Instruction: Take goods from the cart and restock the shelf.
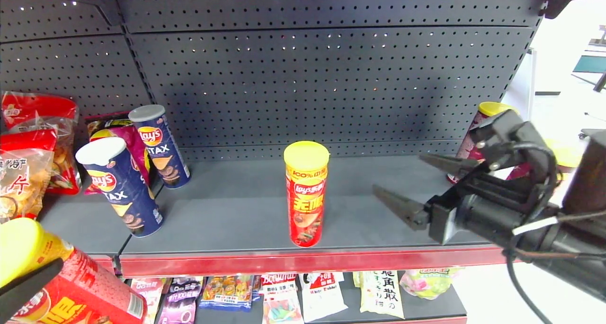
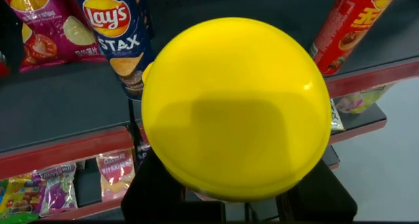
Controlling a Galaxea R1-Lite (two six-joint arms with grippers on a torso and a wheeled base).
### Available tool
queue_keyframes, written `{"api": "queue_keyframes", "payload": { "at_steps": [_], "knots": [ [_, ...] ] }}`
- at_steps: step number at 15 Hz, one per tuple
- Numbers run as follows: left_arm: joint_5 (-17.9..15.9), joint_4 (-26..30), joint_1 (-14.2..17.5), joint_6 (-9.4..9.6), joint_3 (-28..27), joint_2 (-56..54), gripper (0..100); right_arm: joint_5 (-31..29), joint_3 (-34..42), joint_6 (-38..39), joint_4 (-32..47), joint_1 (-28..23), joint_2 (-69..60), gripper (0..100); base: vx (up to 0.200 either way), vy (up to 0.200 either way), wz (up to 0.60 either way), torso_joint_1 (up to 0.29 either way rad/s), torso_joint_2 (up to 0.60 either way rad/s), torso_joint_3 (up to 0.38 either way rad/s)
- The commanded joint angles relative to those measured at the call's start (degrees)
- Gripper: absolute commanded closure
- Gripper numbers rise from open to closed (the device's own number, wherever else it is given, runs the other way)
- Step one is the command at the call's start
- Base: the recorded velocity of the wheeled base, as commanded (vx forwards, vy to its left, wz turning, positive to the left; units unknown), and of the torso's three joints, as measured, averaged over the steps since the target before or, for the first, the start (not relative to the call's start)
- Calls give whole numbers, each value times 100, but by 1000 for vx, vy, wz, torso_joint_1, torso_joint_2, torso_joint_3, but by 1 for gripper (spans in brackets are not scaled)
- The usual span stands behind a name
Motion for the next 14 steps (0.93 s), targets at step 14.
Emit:
{"api": "queue_keyframes", "payload": {
  "at_steps": [14],
  "knots": [
    [1051,-2,-101,-60,-167,-294,100,-52,1245,275,5328,-3787,-6326,0,0,0,0,0,0,0]
  ]
}}
